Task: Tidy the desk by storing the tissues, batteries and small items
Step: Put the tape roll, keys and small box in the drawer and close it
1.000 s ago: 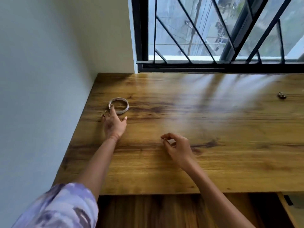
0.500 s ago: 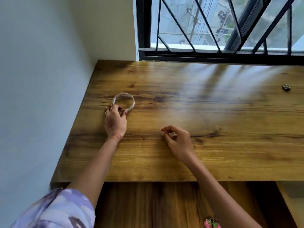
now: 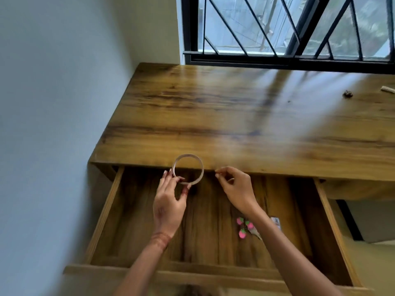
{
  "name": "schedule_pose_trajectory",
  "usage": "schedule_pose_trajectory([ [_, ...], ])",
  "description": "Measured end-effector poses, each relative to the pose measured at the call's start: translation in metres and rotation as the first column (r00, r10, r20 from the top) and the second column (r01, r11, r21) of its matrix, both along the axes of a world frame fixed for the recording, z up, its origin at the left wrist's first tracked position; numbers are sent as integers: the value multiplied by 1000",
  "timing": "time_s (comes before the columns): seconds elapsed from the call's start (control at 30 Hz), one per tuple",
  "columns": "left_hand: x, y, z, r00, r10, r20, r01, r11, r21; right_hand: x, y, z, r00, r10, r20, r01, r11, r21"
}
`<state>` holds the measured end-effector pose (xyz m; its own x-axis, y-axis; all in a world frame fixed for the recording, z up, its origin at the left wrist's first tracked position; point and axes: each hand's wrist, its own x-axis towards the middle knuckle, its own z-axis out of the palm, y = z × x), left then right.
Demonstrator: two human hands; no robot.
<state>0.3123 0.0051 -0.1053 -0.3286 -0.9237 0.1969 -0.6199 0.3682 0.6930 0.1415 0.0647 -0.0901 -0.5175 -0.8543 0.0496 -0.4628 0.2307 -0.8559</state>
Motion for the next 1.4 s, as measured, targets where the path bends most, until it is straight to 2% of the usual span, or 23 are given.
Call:
schedule_pose_trajectory([
  [0.2,13,67,-14,995,40,87,-53,985,165,5,71,-19,998,-38,42,37,999,39],
  [0.37,15,78,-17,965,26,262,-94,964,250,4,100,-21,997,-62,52,57,995,78],
  [0.47,12,74,-19,941,-6,338,-116,934,339,2,106,-20,995,-82,64,76,993,87],
  [0.7,7,65,-36,853,-152,500,-82,906,416,-12,101,-19,991,-121,54,114,987,109],
  [0.77,6,63,-39,867,-132,480,-53,934,353,-16,100,-16,991,-130,45,125,988,94],
  [0.87,-11,58,-25,958,-39,283,18,997,77,-25,101,-8,990,-138,40,136,989,54],
  [0.93,-33,52,-10,986,-38,161,57,991,-117,-32,101,-3,987,-159,27,158,987,27],
  [1.0,-62,43,8,988,-86,126,113,967,-227,-43,100,3,984,-179,8,179,984,0],
  [1.27,-182,22,41,951,-258,171,294,925,-239,-141,96,34,966,-254,-51,253,967,-25],
  [1.4,-245,11,38,924,-312,222,348,927,-143,-221,87,38,940,-293,-178,299,954,11],
])
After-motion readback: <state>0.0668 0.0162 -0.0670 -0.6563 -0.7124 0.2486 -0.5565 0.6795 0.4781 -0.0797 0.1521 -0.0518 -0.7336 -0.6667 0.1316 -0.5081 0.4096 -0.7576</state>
